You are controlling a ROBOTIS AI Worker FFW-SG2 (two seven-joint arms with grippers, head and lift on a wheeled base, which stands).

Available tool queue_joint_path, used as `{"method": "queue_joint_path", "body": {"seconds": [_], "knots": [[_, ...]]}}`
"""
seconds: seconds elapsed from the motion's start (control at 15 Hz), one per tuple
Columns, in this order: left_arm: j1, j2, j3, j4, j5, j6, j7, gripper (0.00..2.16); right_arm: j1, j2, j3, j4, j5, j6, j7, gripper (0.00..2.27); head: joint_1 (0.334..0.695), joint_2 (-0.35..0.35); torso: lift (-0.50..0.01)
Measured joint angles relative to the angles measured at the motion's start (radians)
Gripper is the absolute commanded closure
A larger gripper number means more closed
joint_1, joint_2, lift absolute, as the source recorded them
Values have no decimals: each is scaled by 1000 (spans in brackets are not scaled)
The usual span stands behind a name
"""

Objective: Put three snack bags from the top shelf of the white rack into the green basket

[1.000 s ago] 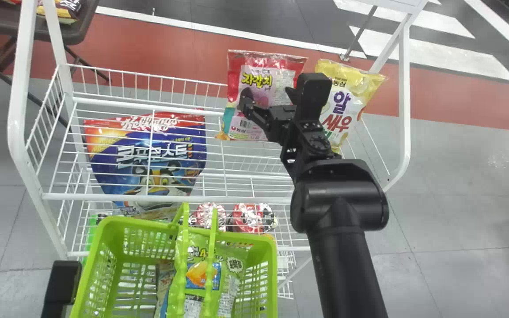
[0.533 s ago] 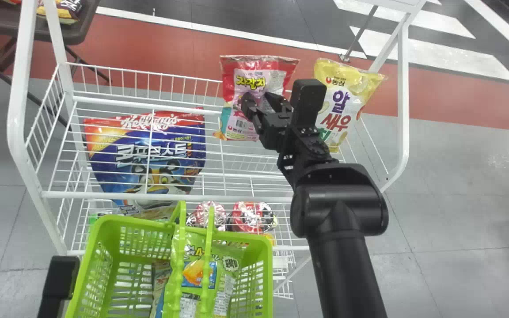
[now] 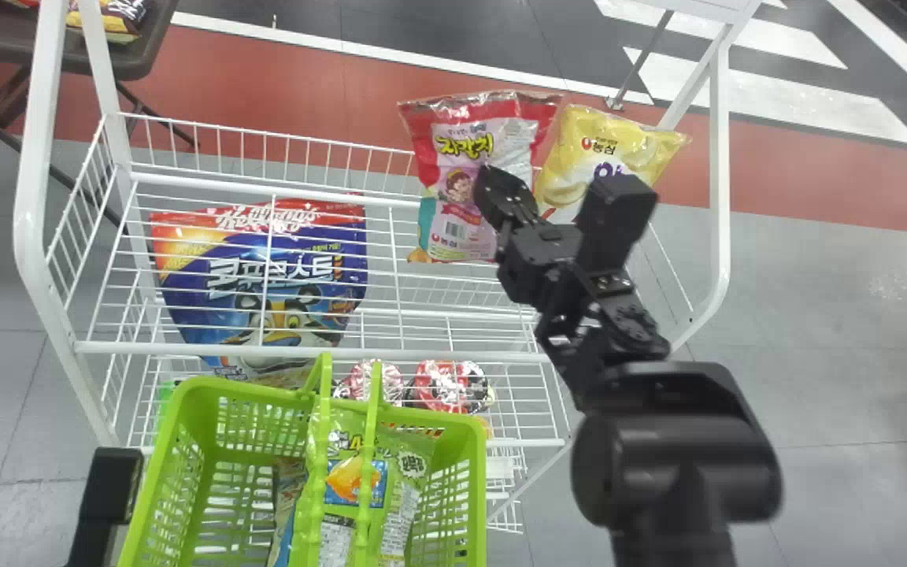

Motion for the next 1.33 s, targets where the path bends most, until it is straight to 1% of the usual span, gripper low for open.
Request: {"method": "queue_joint_path", "body": {"seconds": [0.2, 0.33, 0.4, 0.6, 0.8, 0.93, 1.07, 1.2, 1.33], "knots": [[-1, 0, 14, -6, 0, 2, 1, 2142, 163, 0, -96, -242, -116, 194, 74, 2108, 695, -350, 0], [-1, 0, 20, -7, 2, 2, 6, 2142, 260, 0, -175, -361, -221, 357, 120, 2108, 695, -350, 0], [3, 0, 24, -9, 3, 0, 7, 2142, 304, 0, -220, -396, -302, 430, 148, 2108, 695, -350, 0], [31, -5, 42, -24, 7, -12, 10, 2142, 374, 0, -308, -431, -513, 688, 212, 2108, 695, -350, 0], [37, -8, 33, -43, 9, -16, 18, 2142, 457, 0, -339, -422, -640, 799, 240, 2108, 695, -350, 0], [38, -8, 26, -49, 9, -16, 24, 2142, 484, 0, -321, -372, -686, 800, 255, 2108, 695, -350, 0], [39, -8, 19, -57, 9, -16, 25, 2142, 491, 0, -278, -308, -700, 756, 256, 2108, 695, -350, 0], [46, -8, 14, -68, 8, -15, 25, 2142, 492, 0, -231, -253, -673, 658, 243, 2108, 695, -350, 0], [57, -7, 14, -82, 8, -15, 24, 2142, 496, 0, -201, -225, -609, 581, 228, 2108, 695, -350, 0]]}}
